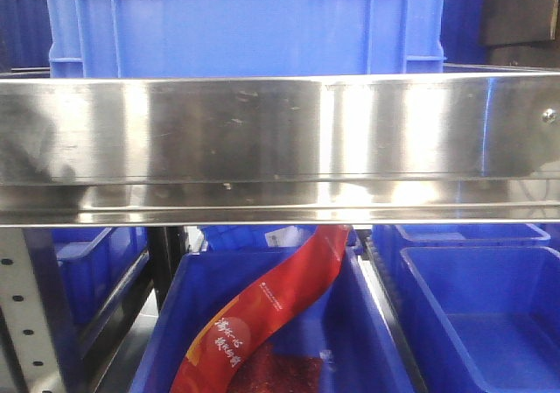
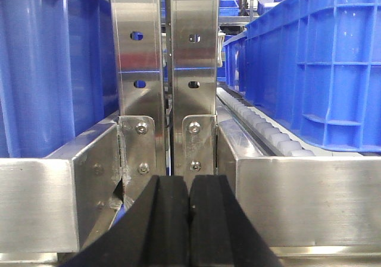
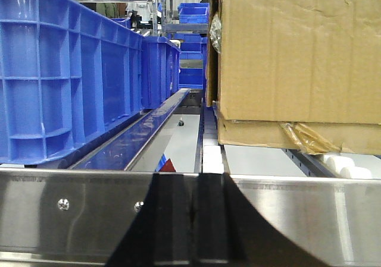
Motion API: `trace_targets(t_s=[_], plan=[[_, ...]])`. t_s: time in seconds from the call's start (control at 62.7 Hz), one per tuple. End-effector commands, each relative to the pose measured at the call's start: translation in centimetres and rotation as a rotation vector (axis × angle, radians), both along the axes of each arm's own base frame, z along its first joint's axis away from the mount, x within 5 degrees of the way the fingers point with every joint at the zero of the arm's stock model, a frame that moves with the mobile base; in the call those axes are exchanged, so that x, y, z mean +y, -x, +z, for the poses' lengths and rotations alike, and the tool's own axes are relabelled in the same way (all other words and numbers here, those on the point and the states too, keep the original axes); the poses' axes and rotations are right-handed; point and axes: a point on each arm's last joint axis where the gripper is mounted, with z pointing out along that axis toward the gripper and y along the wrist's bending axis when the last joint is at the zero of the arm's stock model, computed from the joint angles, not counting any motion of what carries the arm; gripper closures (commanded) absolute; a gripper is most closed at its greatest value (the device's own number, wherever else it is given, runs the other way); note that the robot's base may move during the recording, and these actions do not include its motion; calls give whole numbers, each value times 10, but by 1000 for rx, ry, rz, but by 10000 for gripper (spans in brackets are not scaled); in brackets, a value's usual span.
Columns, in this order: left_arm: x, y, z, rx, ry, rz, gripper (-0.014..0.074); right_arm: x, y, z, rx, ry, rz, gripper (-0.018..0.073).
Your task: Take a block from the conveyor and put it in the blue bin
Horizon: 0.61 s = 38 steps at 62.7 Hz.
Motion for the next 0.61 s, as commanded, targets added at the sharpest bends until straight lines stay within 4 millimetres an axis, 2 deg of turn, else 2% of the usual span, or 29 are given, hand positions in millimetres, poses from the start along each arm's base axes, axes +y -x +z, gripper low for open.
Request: trace_targets(t_s=[0.0, 0.59], plan=[[0, 1, 2, -16, 10, 5, 707, 0, 1, 2, -26, 0, -5, 721], [0, 1, 2, -16, 10, 5, 707, 0, 1, 2, -26, 0, -5, 721]])
